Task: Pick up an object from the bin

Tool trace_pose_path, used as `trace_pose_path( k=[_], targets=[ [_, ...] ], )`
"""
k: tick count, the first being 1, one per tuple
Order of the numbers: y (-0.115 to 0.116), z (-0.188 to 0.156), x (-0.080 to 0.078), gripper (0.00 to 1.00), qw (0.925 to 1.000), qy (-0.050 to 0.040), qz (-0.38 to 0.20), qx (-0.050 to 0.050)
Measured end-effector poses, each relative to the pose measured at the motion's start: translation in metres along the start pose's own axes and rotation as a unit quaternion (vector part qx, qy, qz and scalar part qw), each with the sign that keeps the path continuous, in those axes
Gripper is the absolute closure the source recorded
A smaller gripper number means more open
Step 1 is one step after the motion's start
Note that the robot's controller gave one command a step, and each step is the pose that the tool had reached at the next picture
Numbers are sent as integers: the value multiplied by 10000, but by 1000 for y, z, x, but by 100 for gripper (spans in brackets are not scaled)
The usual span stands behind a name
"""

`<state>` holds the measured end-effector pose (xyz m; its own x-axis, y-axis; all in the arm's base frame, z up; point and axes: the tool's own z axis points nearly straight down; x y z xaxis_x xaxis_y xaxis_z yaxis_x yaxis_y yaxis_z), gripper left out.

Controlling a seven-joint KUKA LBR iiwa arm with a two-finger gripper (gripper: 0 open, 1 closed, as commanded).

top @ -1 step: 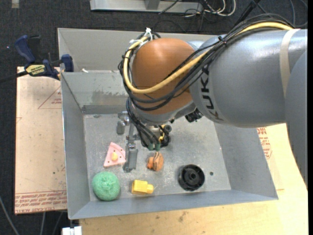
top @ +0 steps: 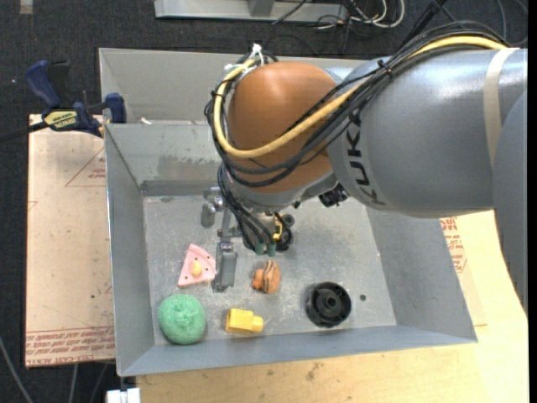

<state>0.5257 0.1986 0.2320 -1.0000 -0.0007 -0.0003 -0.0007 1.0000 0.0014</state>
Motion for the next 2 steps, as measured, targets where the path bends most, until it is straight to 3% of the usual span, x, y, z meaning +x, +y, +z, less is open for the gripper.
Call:
trace_pose_path(
  k=[1,2],
  targets=[
    [2,34,2,0,9996,-33,-296,-7],
    [1,80,5,0,9938,-8,-1108,0]
  ],
)
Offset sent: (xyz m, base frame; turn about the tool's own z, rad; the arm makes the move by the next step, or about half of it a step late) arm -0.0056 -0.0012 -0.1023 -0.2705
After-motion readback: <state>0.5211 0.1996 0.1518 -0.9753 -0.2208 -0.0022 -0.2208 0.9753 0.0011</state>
